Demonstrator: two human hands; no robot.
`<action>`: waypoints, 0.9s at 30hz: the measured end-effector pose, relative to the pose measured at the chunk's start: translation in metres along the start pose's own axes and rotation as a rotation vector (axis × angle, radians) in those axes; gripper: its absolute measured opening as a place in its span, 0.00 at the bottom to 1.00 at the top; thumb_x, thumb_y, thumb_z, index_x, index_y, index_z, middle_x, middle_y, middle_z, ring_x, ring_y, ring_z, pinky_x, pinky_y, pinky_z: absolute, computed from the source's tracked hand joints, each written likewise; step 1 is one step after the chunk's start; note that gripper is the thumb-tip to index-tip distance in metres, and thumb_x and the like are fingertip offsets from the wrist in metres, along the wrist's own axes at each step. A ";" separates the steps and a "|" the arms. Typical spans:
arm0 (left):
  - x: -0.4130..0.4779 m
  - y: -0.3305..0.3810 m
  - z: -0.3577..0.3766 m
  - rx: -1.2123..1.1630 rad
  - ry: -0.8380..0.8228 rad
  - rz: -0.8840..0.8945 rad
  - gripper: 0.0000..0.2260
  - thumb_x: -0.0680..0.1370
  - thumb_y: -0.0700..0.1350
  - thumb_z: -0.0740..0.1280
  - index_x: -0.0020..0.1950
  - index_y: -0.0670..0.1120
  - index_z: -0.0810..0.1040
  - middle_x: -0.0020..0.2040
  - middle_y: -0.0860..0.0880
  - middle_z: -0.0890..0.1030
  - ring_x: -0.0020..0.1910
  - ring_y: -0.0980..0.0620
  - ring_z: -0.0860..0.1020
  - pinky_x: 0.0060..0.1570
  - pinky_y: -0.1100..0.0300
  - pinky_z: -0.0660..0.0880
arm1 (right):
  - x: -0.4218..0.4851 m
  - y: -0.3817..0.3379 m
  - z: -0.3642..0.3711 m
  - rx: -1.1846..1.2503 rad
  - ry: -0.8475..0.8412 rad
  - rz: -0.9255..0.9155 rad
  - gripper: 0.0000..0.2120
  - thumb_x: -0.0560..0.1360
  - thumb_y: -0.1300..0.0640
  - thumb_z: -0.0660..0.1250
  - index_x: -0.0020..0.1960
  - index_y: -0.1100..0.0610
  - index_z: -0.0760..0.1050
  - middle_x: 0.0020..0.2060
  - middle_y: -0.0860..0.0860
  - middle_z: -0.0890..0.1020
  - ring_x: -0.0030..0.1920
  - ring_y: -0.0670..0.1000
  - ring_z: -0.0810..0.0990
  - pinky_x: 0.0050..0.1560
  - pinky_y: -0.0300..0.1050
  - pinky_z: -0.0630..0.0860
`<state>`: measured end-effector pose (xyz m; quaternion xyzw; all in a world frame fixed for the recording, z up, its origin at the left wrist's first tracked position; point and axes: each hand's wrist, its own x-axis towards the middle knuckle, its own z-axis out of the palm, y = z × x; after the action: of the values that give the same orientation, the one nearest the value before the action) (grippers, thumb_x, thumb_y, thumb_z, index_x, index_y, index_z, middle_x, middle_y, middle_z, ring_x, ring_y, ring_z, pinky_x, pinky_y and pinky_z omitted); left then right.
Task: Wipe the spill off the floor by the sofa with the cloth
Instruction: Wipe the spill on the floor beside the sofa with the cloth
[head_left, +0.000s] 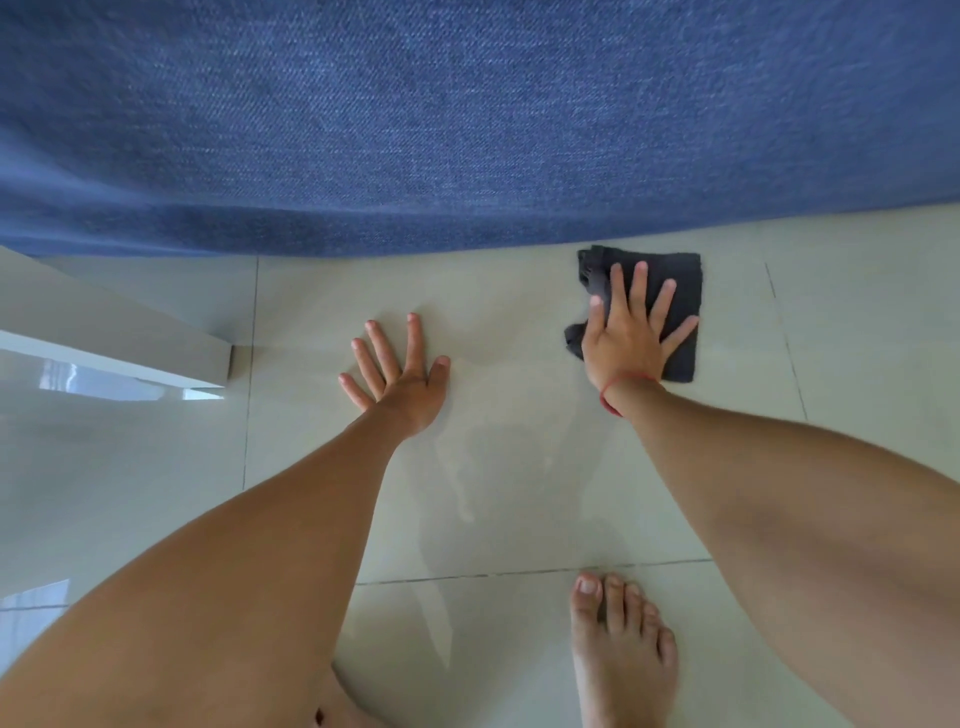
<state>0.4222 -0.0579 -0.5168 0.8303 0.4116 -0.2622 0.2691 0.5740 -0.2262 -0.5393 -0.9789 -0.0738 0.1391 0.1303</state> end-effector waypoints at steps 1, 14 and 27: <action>0.000 0.000 0.000 0.000 -0.001 -0.002 0.28 0.81 0.62 0.45 0.76 0.63 0.33 0.76 0.49 0.26 0.75 0.47 0.28 0.71 0.42 0.30 | 0.000 -0.012 0.004 -0.003 -0.004 -0.014 0.24 0.82 0.45 0.45 0.77 0.45 0.49 0.79 0.45 0.48 0.78 0.55 0.41 0.71 0.68 0.36; -0.001 0.002 0.002 -0.008 0.008 -0.006 0.28 0.81 0.61 0.46 0.76 0.63 0.34 0.76 0.49 0.27 0.76 0.47 0.28 0.72 0.42 0.31 | -0.069 0.022 0.015 -0.154 -0.067 -0.507 0.24 0.80 0.46 0.47 0.74 0.46 0.62 0.75 0.44 0.63 0.77 0.52 0.58 0.74 0.55 0.44; -0.002 -0.067 -0.006 -0.204 0.279 -0.164 0.26 0.82 0.59 0.47 0.78 0.63 0.42 0.79 0.48 0.33 0.78 0.47 0.33 0.72 0.43 0.32 | -0.014 -0.046 0.020 -0.031 -0.007 -0.079 0.24 0.82 0.46 0.44 0.77 0.45 0.49 0.79 0.46 0.48 0.78 0.57 0.41 0.72 0.68 0.37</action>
<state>0.3671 -0.0205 -0.5262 0.7908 0.5355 -0.1226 0.2698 0.5500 -0.1799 -0.5413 -0.9766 -0.1150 0.1360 0.1202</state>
